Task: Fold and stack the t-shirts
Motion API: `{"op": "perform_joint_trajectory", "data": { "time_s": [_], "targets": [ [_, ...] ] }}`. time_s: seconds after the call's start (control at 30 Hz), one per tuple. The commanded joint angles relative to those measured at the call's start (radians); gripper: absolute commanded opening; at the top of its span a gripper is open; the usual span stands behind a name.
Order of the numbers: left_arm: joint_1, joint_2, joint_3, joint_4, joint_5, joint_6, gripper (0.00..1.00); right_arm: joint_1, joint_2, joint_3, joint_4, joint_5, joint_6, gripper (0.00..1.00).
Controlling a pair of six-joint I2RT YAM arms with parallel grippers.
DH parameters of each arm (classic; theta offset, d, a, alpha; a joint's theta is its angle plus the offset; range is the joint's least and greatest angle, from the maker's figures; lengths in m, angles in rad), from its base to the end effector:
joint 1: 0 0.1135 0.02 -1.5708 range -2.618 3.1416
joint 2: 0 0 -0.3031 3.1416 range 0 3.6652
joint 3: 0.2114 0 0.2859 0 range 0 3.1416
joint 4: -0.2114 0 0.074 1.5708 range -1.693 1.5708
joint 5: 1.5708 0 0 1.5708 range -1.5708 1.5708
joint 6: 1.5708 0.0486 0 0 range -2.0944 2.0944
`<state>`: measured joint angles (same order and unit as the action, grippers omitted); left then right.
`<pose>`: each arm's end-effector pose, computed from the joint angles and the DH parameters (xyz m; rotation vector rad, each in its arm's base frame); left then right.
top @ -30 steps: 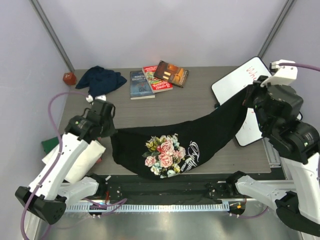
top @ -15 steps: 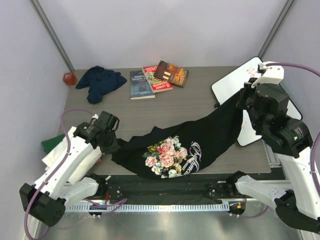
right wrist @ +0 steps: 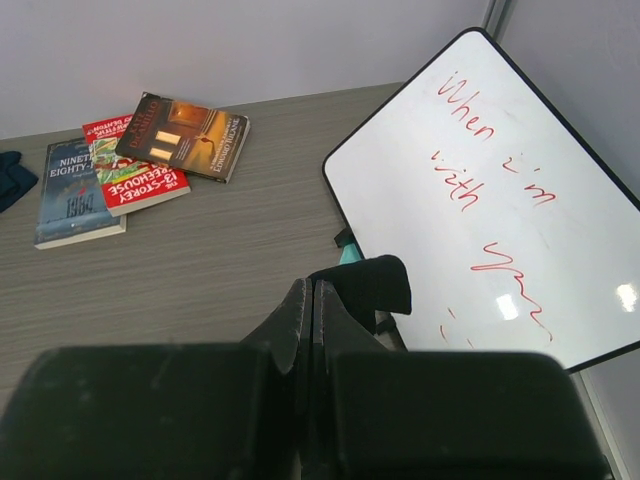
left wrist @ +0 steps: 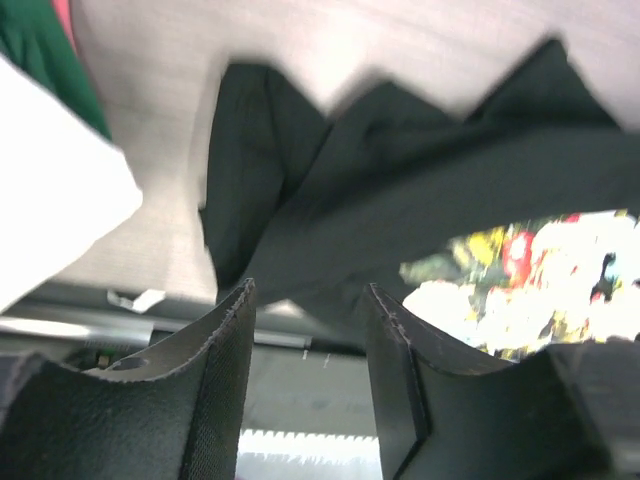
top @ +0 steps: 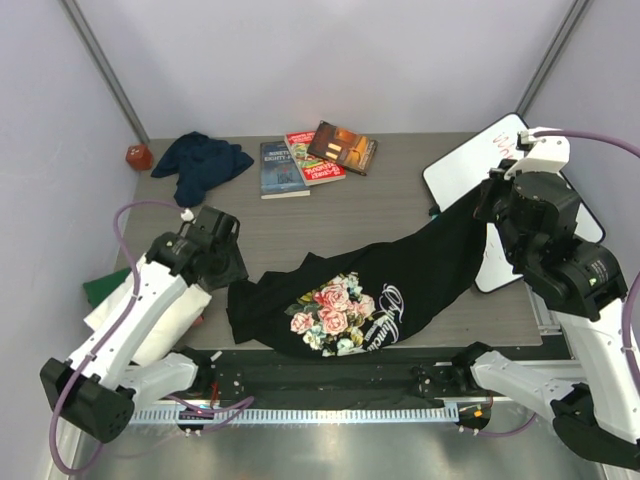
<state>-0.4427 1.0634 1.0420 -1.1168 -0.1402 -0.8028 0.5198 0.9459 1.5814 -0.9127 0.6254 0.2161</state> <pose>0.1879 -0.0815 0.3215 -0.5252 2.6523 -0.1923 0.1366 0.0454 0.5425 0.1571 1.7879 -0.0524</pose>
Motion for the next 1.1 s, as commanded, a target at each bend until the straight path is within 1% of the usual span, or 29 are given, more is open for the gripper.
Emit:
{"op": "perform_joint_trajectory", "data": {
  "time_s": [0.0, 0.07, 0.23, 0.37, 0.53, 0.73, 0.93, 1.07],
  "targets": [
    [0.004, 0.111, 0.026, 0.121, -0.104, -0.012, 0.46, -0.001, -0.03, -0.003, 0.06, -0.007, -0.004, 0.01],
    [0.004, 0.174, 0.033, 0.146, -0.108, 0.0, 0.44, -0.001, -0.039, -0.003, 0.061, -0.007, -0.006, 0.01],
    [0.009, 0.361, 0.075, 0.212, -0.128, 0.016, 0.43, -0.001, -0.064, -0.009, 0.061, 0.007, -0.02, 0.01],
    [0.028, 0.457, 0.085, 0.248, -0.131, 0.02, 0.42, -0.001, -0.085, -0.011, 0.061, 0.016, -0.03, 0.01],
    [0.071, 0.5, 0.07, 0.264, -0.167, 0.04, 0.41, -0.001, -0.095, -0.006, 0.063, 0.031, -0.043, 0.01],
    [0.139, 0.515, 0.044, 0.29, -0.148, 0.077, 0.43, -0.001, -0.078, -0.014, 0.066, 0.027, -0.041, 0.01],
    [0.153, 0.547, 0.039, 0.301, -0.116, 0.077, 0.45, -0.001, -0.078, -0.021, 0.071, 0.022, -0.038, 0.01],
    [0.153, 0.569, 0.009, 0.324, -0.088, 0.068, 0.44, -0.001, -0.079, -0.026, 0.074, 0.025, -0.038, 0.01]
  ]
}}
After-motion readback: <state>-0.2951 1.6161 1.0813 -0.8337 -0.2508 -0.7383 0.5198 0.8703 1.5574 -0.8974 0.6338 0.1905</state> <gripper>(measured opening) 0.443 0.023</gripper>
